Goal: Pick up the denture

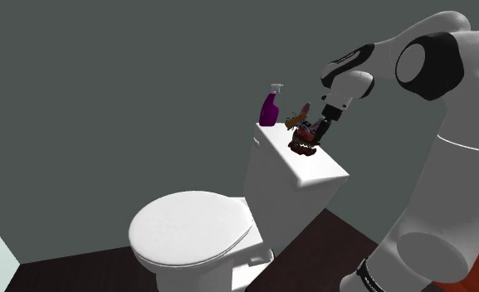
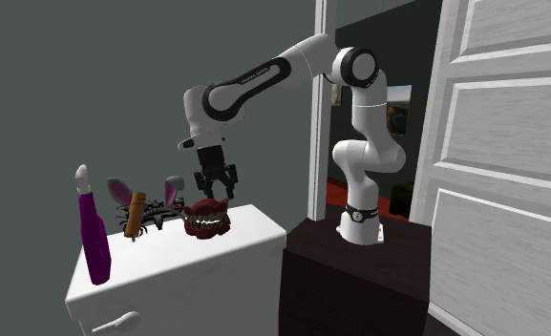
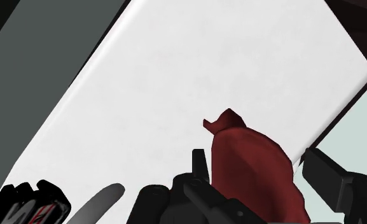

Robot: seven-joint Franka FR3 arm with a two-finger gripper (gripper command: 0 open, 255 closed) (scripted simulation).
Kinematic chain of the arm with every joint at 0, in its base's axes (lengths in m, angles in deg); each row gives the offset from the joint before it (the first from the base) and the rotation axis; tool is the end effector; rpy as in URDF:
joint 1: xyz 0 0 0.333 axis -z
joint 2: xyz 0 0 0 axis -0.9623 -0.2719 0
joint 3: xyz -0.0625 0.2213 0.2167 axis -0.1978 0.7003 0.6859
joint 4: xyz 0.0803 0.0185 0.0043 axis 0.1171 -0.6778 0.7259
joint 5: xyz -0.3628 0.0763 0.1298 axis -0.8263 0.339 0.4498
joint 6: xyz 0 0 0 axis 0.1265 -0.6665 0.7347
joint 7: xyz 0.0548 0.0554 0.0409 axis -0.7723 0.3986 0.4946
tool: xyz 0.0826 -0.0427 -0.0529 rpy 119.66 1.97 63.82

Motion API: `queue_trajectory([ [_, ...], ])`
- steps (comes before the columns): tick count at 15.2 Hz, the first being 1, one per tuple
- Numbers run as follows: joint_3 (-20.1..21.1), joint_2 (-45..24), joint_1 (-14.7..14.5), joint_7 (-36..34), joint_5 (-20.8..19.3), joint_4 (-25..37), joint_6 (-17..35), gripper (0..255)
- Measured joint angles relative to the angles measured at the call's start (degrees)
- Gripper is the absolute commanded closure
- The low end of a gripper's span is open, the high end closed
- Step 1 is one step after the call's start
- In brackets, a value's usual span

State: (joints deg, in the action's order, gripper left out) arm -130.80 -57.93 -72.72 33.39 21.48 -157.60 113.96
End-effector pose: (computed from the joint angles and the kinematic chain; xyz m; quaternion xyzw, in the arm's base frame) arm 0.4184 -0.3802 0.3861 -0.9840 -0.1020 -0.0382 0.1413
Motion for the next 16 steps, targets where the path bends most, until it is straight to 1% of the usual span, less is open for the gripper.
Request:
queue_trajectory([
  [16,-0.78,4.66,-0.79,-4.73,-4.27,6.44,-9.07,255],
])
